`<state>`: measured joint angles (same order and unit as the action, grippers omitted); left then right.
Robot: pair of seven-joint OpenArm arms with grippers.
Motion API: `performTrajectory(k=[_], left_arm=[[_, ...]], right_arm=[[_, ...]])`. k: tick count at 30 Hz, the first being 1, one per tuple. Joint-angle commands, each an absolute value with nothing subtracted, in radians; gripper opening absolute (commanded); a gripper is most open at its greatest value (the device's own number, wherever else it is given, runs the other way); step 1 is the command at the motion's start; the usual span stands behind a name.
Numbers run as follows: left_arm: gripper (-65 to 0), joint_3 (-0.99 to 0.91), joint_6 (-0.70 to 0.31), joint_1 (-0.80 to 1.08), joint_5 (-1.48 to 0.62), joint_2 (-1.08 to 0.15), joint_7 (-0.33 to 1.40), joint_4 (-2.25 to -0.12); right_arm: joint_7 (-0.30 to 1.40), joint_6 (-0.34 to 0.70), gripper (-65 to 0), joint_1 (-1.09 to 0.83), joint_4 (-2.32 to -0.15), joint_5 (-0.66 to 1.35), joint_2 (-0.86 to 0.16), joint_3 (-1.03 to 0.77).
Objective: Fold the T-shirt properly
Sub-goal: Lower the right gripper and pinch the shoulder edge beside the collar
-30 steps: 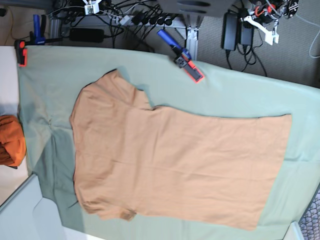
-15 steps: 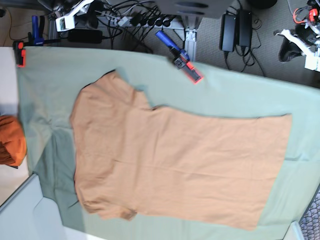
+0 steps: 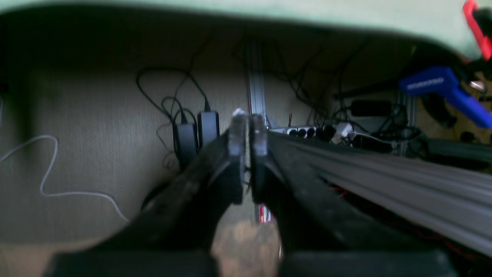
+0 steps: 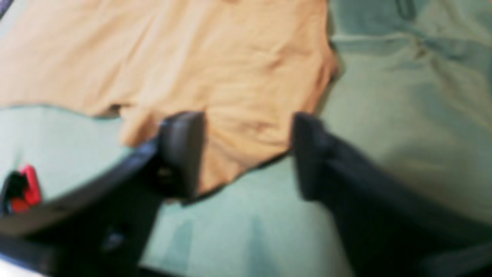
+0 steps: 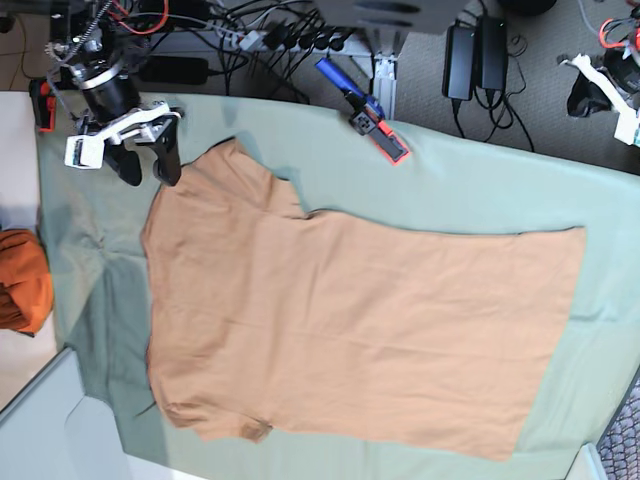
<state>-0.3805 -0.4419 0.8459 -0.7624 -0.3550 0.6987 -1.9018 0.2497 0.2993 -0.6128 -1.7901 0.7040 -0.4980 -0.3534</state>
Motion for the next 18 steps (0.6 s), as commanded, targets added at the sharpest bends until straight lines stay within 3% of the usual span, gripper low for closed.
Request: performTrajectory(k=[1,6,18], left_arm=[[-52.8,-0.387,-0.449,0.858,-0.774,-0.372,0.690,-1.917],[-41.9,-0.388,-0.449,0.868,-0.773,-0.402,0.692,-1.917],[-41.7,-0.388,-0.448,0.865,-0.774,-0.419,0.677,-1.917]], right_arm=[[0.244,0.205,-20.3,-0.605,-1.787,0.731,-0.489,-0.361],[0.256,0.196,-20.3,-0.582,-1.744,0.765,-0.397,-0.345],[0.282,0.198,-20.3,-0.519,-1.692,0.767,-0.225,-0.331]])
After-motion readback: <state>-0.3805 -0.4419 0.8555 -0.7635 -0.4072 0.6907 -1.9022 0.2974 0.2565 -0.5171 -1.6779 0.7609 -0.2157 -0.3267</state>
